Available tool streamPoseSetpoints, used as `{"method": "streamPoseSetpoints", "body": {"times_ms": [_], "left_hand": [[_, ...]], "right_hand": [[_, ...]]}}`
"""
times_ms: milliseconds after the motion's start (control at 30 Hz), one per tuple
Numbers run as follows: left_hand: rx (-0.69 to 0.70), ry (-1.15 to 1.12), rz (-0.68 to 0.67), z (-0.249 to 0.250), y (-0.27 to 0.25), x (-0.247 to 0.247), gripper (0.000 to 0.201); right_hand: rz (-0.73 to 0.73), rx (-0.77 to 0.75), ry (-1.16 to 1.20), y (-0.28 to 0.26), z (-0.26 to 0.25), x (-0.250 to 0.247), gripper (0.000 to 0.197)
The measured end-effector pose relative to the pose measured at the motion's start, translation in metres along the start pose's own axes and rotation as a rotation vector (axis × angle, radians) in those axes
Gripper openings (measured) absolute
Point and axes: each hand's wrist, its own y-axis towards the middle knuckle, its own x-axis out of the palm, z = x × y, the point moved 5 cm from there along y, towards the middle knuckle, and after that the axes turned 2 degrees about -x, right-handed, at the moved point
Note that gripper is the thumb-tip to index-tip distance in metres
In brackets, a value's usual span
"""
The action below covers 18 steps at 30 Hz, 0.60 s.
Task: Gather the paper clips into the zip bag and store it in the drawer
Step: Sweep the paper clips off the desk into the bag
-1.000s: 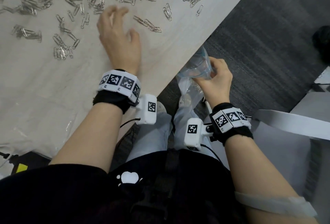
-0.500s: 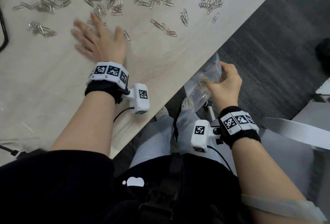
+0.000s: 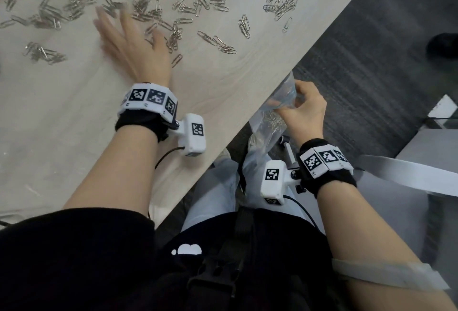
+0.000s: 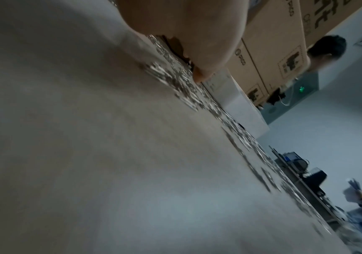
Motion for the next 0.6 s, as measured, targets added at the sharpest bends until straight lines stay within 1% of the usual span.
{"method": "streamPoseSetpoints", "body": {"times_ms": [67, 100, 167, 233, 333, 500, 567, 600], "left_hand": [[-0.102, 0.083, -0.026, -0.008, 0.017, -0.004, 0.064], [-0.128, 0.103, -0.069, -0.01, 0.023, -0.003, 0.066], [-0.117, 0.134, -0.18, -0.009, 0.027, 0.005, 0.068], [-0.046, 0.158, -0.252, -0.001, 0.024, 0.015, 0.066], [0.092, 0.174, -0.305, 0.015, 0.012, 0.027, 0.062], [0.3, 0.188, -0.394, 0.036, -0.021, 0.045, 0.058], [0.356, 0.148, -0.415, 0.041, -0.032, 0.047, 0.055], [0.383, 0.085, -0.428, 0.044, -0.037, 0.046, 0.054]], "right_hand": [[0.01, 0.003, 0.002, 0.001, 0.0, 0.0, 0.037], [0.013, 0.006, 0.005, 0.002, 0.0, 0.001, 0.037], [0.014, 0.002, 0.004, 0.003, 0.001, 0.001, 0.038], [0.013, 0.002, -0.007, 0.003, 0.001, 0.002, 0.037], [0.012, 0.0, -0.014, 0.004, 0.002, 0.002, 0.036], [0.005, 0.005, -0.011, 0.004, 0.002, 0.002, 0.038], [0.003, 0.003, -0.017, 0.004, 0.001, 0.002, 0.038], [0.001, 0.002, -0.018, 0.004, 0.0, 0.002, 0.038]]}}
